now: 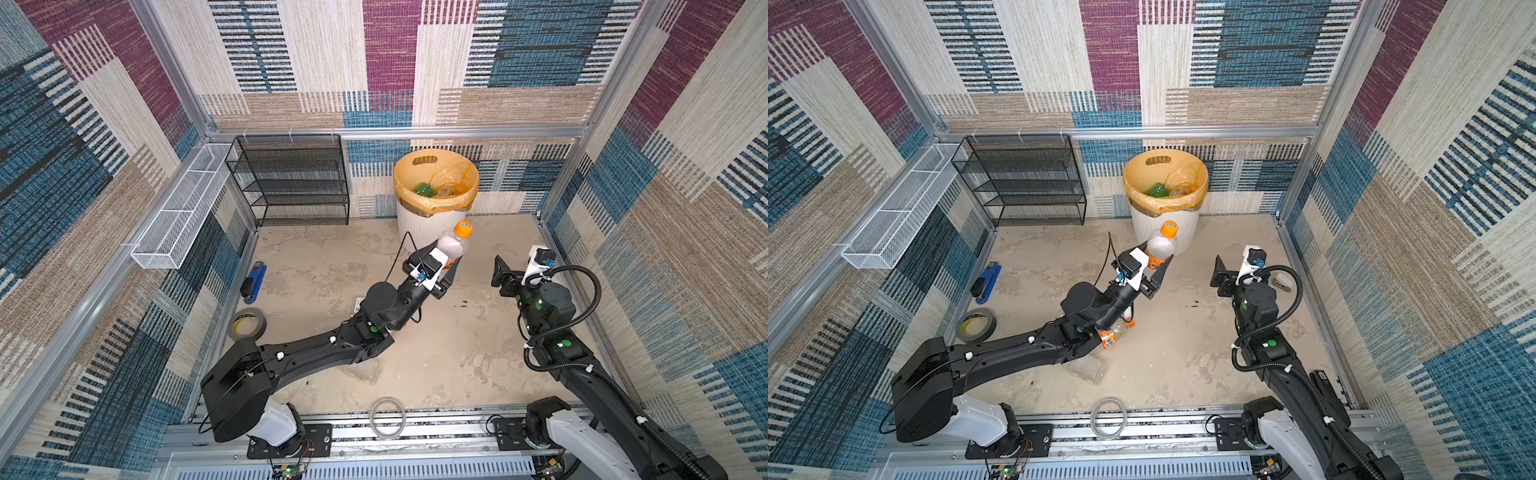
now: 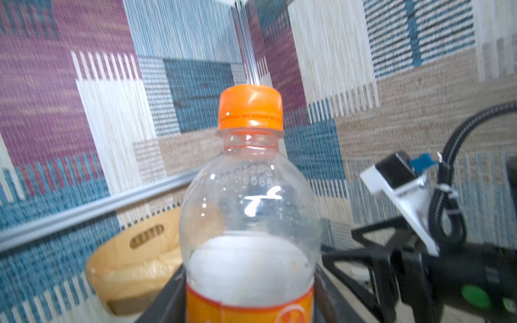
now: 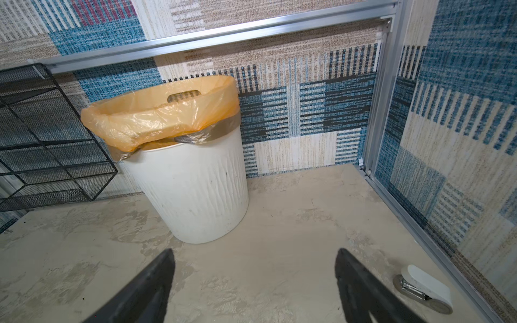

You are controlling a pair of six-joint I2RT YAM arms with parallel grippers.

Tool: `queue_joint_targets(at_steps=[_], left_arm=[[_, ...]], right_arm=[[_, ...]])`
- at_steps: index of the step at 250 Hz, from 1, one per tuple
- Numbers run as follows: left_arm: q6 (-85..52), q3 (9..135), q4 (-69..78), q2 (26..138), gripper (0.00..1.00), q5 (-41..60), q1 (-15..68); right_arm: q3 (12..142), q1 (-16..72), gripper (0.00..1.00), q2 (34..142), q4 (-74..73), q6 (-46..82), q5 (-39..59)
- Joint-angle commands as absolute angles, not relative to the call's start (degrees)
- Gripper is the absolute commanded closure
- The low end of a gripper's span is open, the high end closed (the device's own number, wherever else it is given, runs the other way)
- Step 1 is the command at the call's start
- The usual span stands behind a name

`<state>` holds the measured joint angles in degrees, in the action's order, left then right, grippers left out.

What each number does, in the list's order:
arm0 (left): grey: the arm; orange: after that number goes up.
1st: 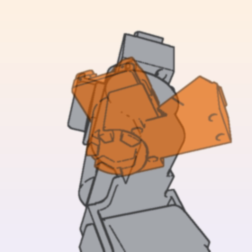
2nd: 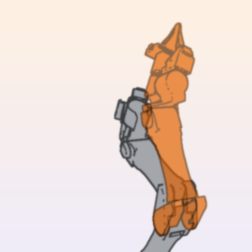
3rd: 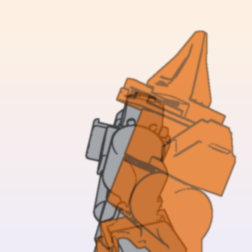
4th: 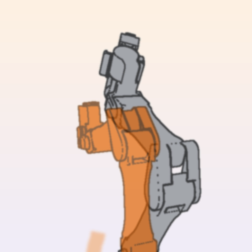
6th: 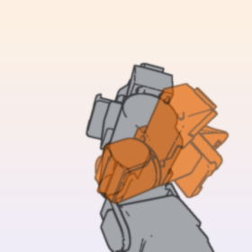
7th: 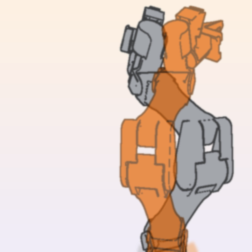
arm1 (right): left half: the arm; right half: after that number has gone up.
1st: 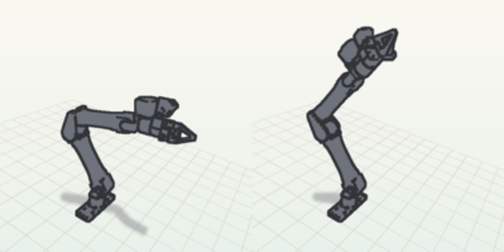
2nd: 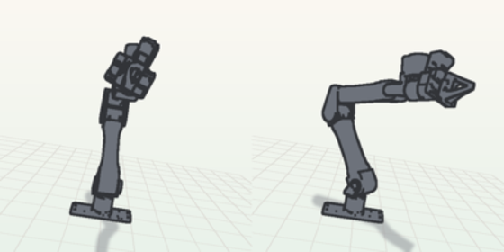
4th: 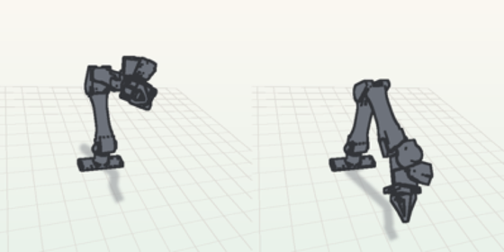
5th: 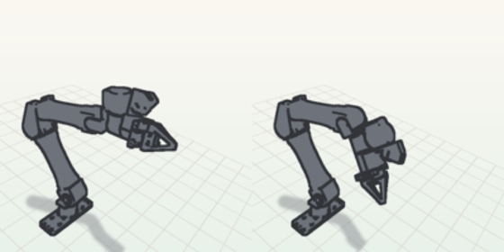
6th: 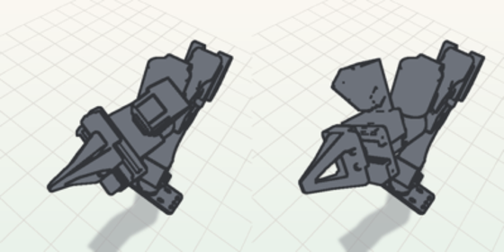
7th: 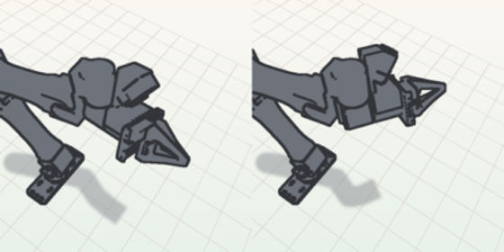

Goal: Throw the plastic bottles in the bin
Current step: 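Lift orange-cap bottle over the bin and open left gripper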

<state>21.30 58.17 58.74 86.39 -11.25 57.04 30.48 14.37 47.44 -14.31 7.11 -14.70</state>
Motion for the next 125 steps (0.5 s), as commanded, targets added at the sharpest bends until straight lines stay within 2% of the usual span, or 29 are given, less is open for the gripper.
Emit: queue_joint_targets(at_steps=[1, 24, 44, 60, 76, 83, 94, 110, 125], left_arm=[[26.84, 63.56, 70.44, 88.06, 0.43, -6.60, 54.99], [21.34, 74.36, 60.81, 92.29, 0.43, -4.39, 50.64], [12.56, 90.38, 42.84, 99.00, 0.42, -3.25, 46.12], [5.82, 107.50, 22.88, 106.80, 0.31, -0.95, 42.57], [1.67, 127.48, 3.72, 116.59, 0.24, 1.98, 39.92], [0.16, 137.28, -4.40, 121.48, 0.18, 4.30, 38.97], [-1.97, 154.57, -17.10, 129.88, 0.16, 8.34, 37.49], [-3.42, 172.89, -26.92, 139.08, 0.09, 9.66, 36.29], [-4.25, 178.01, -29.91, 141.47, 0.05, 9.58, 35.57]], right_arm=[[29.68, 14.41, 0.10, 46.67, -18.84, 5.95, -14.35], [29.10, 14.41, 0.11, 46.50, -20.17, 6.46, -14.03], [29.55, 14.41, 0.12, 47.43, -19.97, 7.67, -13.19], [30.54, 14.41, 0.13, 48.52, -19.08, 8.88, -10.89], [31.04, 14.44, 0.13, 49.36, -18.41, 10.02, -8.77], [31.28, 14.41, 0.13, 49.60, -17.97, 10.54, -7.67], [31.70, 14.41, 0.13, 49.83, -17.14, 10.81, -6.07], [32.18, 14.41, 0.13, 49.61, -15.93, 11.21, -4.72], [32.24, 14.41, 0.13, 49.01, -15.48, 11.30, -3.94]])
